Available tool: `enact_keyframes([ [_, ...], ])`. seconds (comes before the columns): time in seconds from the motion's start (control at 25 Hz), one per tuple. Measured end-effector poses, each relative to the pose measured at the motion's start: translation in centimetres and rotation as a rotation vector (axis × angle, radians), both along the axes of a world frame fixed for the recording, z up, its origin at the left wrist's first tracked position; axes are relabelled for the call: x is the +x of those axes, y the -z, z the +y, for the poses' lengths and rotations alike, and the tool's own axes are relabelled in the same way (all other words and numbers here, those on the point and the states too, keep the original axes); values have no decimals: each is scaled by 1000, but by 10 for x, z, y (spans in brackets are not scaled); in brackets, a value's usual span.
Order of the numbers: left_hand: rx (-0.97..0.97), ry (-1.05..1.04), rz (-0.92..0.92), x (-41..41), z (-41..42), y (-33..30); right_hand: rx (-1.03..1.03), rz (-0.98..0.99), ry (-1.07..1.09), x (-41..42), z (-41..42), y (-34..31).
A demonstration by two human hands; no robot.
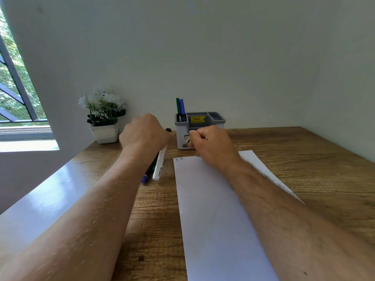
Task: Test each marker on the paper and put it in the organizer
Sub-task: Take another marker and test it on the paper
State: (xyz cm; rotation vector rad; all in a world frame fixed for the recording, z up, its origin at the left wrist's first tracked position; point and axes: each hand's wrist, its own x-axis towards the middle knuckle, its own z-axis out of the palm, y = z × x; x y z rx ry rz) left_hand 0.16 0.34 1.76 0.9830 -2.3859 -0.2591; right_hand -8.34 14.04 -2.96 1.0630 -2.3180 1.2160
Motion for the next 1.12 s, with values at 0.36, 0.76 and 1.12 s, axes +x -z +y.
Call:
enact_keyframes([
  [0.36,724,527,581,2,28,-3,-145,-42,-113,12,-1,-9],
  [0.76,946,634,750,-8,17,12,-42,44,-31,8,3,-8],
  [1.12,1030,668,774,-11,15,16,-11,59,-28,2,7,-10],
])
